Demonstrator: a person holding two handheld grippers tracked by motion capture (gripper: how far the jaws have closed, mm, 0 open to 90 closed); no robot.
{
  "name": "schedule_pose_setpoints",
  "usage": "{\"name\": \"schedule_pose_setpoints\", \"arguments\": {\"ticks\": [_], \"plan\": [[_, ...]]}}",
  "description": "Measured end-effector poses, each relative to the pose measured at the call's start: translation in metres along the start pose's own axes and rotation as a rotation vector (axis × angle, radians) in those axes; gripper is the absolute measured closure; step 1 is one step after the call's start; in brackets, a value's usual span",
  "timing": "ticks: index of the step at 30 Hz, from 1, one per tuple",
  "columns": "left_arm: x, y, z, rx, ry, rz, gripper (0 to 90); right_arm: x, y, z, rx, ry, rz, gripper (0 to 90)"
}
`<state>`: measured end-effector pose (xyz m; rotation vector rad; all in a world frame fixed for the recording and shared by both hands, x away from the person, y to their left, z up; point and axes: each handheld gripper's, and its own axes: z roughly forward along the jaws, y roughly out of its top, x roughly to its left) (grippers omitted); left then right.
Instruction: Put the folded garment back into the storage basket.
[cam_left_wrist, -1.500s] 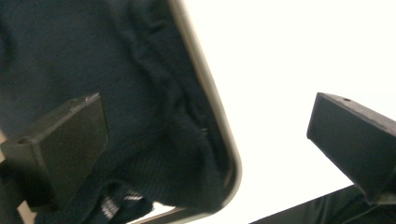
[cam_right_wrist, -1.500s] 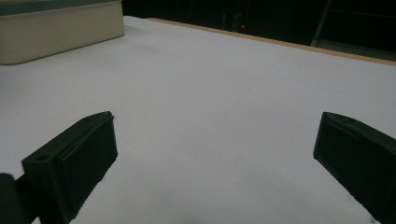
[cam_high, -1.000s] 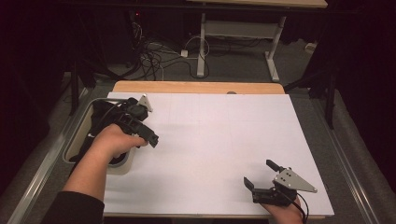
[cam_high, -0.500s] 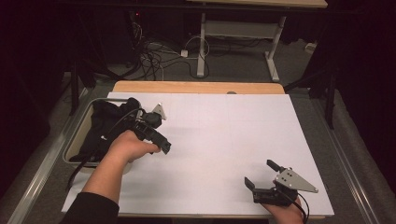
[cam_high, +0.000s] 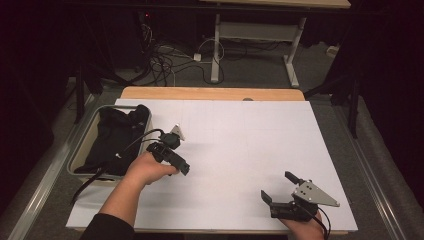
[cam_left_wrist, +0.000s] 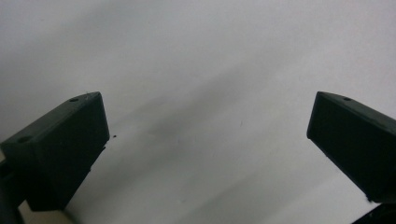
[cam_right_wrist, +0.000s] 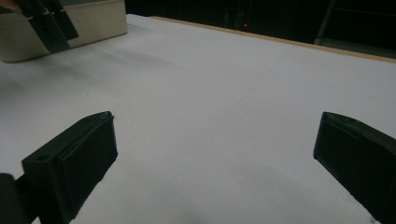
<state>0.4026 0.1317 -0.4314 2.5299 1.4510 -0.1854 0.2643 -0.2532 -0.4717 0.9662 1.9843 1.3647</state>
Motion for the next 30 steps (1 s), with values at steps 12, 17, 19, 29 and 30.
{"name": "schedule_pose_setpoints", "arguments": {"ticks": [12, 17, 19, 29, 30], "plan": [[0.004, -0.014, 0.026, -0.122, -0.012, 0.014, 0.0, 0.001, -0.001, 0.001, 0.007, 0.002, -0.006, 0.0], [0.003, -0.022, 0.031, -0.2, -0.006, 0.038, 0.0, 0.002, -0.002, 0.002, 0.009, 0.003, -0.006, 0.1], [0.003, -0.025, 0.034, -0.224, -0.011, 0.042, 0.0, 0.002, -0.002, 0.002, 0.009, 0.003, -0.005, 0.1], [0.004, -0.044, 0.041, -0.396, -0.021, 0.063, 0.0, 0.003, -0.002, 0.003, 0.006, 0.007, -0.007, 0.0], [0.004, -0.046, 0.041, -0.42, -0.019, 0.069, 0.0, 0.003, -0.002, 0.003, 0.007, 0.007, -0.007, 0.1]]}}
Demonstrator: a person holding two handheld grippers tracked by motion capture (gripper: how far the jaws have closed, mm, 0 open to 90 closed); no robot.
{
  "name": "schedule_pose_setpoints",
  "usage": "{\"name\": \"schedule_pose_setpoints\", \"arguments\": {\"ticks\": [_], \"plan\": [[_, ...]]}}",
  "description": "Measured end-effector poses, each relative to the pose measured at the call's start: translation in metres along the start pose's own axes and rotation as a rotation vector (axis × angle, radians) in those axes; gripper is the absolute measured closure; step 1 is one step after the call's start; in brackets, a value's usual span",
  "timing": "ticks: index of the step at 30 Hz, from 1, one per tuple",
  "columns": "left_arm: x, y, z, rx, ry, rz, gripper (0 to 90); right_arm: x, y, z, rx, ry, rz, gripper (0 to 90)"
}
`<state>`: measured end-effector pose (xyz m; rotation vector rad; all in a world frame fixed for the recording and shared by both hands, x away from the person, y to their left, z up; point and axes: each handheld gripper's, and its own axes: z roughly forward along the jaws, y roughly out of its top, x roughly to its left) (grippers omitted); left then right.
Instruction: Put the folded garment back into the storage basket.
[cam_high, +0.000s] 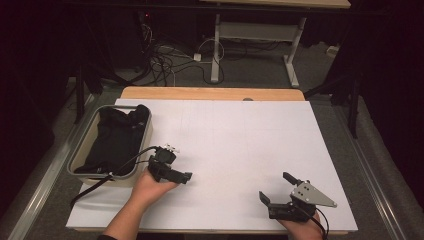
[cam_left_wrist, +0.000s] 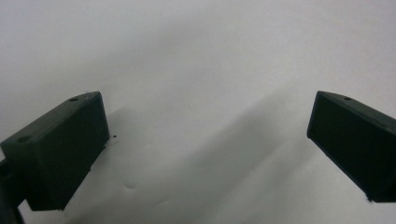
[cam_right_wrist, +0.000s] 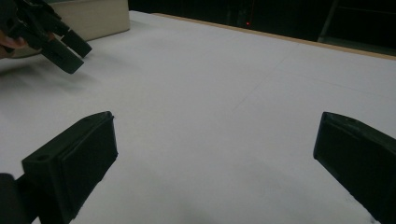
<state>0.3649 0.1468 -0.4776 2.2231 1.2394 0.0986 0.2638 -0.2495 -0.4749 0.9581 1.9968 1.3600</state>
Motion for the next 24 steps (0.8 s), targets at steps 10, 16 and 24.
{"name": "schedule_pose_setpoints", "arguments": {"ticks": [10, 16, 24], "plan": [[-0.002, -0.022, -0.012, -0.27, -0.029, 0.053, 0.0, 0.0, -0.001, 0.001, -0.002, 0.0, 0.003, 0.1], [0.001, -0.039, -0.019, -0.427, -0.077, 0.087, 0.0, 0.0, 0.0, 0.0, -0.019, -0.004, 0.013, 0.1], [0.002, -0.06, -0.026, -0.571, -0.112, 0.105, 0.0, 0.0, -0.001, -0.002, -0.044, -0.012, 0.022, 0.1]]}}
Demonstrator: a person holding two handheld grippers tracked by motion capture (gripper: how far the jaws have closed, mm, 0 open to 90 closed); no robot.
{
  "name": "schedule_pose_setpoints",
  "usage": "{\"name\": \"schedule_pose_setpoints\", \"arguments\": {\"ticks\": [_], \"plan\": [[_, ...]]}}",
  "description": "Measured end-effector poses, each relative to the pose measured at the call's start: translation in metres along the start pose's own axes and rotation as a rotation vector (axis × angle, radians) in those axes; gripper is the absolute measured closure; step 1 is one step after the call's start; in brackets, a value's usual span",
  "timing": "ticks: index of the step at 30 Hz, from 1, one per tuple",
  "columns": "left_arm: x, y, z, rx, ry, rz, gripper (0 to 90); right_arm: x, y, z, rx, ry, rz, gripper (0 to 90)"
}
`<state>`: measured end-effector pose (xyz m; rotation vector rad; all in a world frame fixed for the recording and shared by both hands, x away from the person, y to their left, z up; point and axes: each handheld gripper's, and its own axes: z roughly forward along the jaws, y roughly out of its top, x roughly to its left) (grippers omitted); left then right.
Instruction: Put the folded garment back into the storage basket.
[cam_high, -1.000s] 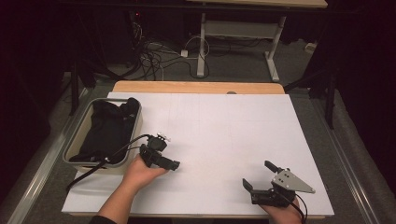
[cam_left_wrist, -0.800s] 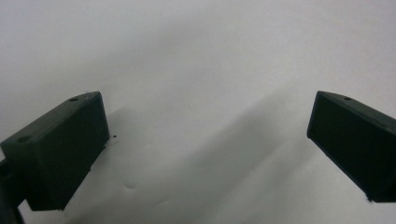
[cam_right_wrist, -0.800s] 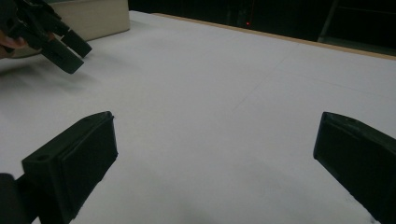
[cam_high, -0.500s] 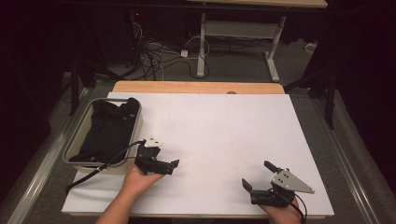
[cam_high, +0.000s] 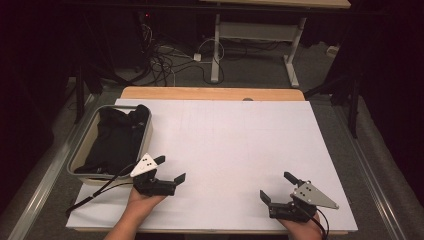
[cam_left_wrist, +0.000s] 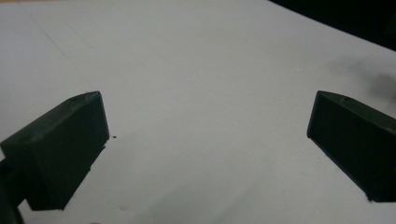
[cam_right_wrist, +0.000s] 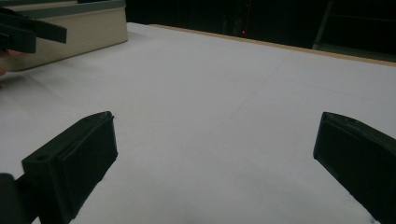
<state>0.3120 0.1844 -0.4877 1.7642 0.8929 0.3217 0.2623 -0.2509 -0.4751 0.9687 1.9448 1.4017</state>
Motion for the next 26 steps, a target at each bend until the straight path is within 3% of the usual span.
{"name": "schedule_pose_setpoints", "arguments": {"ticks": [8, 12, 26], "plan": [[-0.006, -0.008, -0.013, -0.119, -0.043, 0.052, 0.0, -0.001, -0.002, -0.009, -0.045, -0.018, 0.02, 0.1], [-0.005, -0.011, -0.018, -0.175, -0.061, 0.052, 0.0, -0.001, -0.003, -0.014, -0.054, -0.031, 0.029, 0.0], [-0.005, -0.012, -0.017, -0.169, -0.066, 0.055, 0.0, 0.0, -0.004, -0.019, -0.062, -0.035, 0.025, 0.1]]}}
